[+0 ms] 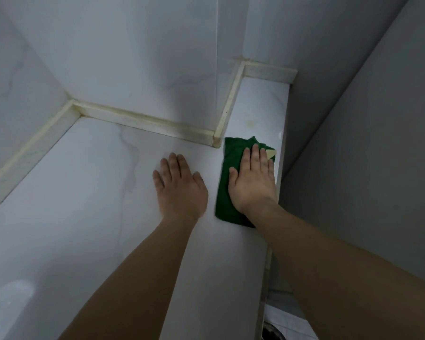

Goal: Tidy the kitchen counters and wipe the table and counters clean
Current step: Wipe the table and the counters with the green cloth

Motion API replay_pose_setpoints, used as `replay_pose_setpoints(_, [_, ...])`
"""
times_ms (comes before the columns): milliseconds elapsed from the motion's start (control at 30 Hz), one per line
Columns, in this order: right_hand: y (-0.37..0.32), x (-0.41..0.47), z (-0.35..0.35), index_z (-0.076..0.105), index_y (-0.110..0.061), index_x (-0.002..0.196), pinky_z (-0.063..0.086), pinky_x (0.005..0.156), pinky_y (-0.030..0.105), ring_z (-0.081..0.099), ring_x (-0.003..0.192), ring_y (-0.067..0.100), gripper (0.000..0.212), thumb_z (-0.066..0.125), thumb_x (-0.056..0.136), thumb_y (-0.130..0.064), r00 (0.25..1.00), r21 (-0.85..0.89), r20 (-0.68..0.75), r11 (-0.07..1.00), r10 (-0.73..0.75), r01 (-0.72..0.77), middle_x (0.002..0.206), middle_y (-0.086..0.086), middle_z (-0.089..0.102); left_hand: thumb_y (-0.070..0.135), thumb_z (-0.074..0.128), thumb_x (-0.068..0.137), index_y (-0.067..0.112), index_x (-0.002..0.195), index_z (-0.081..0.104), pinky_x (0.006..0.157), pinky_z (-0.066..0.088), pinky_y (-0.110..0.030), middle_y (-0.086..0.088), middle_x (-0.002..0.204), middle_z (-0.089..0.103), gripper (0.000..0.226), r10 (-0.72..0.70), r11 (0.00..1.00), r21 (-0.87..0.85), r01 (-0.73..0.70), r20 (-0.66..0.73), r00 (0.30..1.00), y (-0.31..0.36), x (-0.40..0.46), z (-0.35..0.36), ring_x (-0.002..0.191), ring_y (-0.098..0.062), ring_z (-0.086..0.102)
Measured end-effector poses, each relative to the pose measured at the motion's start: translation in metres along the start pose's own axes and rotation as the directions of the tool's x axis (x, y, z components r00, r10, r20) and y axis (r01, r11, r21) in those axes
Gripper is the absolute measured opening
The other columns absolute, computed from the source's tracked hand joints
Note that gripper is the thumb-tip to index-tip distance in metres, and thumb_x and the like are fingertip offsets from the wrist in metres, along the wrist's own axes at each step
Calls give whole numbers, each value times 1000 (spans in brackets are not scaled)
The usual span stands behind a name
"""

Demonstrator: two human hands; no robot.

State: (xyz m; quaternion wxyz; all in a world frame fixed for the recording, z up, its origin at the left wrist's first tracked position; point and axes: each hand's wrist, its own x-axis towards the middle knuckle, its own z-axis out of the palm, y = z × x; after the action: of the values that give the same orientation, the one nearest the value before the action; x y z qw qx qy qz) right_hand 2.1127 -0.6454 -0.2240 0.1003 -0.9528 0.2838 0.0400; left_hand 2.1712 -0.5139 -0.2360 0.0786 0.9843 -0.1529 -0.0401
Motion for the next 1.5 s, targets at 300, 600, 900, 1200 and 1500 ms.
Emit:
replay_pose_setpoints(300, [-5, 34, 0, -2, -15, 154, -4, 120, 44, -9, 147, 23, 60, 11, 100, -41, 997, 15, -51, 998, -55, 56, 161, 8, -7, 23, 33, 90, 3, 129, 43, 110, 26, -44, -14, 132, 43, 45, -185, 983, -19, 185, -18, 983, 8, 49, -24, 121, -32, 39])
replay_pose_setpoints(600, [0, 76, -7, 2, -25, 154, -5, 120, 42, -8, 147, 23, 56, 13, 101, -40, 994, 33, -59, 995, -97, 99, 161, 4, -6, 28, 20, 97, 3, 152, -1, 118, -4, -46, -12, 160, 0, 64, -386, 917, -109, 384, 7, 923, 37, 77, -8, 146, -31, -3])
replay_pose_setpoints(900, [3, 100, -9, 0, -22, 154, -7, 119, 42, -9, 147, 22, 57, 11, 101, -40, 993, 16, -21, 993, -119, 119, 161, 6, -8, 34, 12, 99, 2, 151, -6, 118, -4, -51, -12, 161, -5, 64, -396, 915, -79, 395, -1, 918, 37, 85, 5, 147, -31, -8])
replay_pose_setpoints(1200, [39, 95, -16, -2, -19, 154, -7, 119, 43, -9, 147, 24, 58, 10, 101, -40, 999, -40, -34, 999, 15, -16, 160, 8, -9, 32, 12, 99, 0, 151, -3, 118, -3, -52, -13, 161, -3, 63, -384, 922, -60, 383, 1, 923, 42, 83, 1, 147, -32, -6])
replay_pose_setpoints(1500, [29, 118, -18, 0, -22, 154, -4, 120, 38, -9, 148, 22, 57, 12, 102, -40, 975, -88, 8, 971, -221, 221, 161, 5, -9, 32, 11, 98, -1, 151, -4, 117, -1, -53, -14, 161, -3, 64, -394, 918, -52, 393, -21, 919, 42, 85, 5, 147, -34, -6])
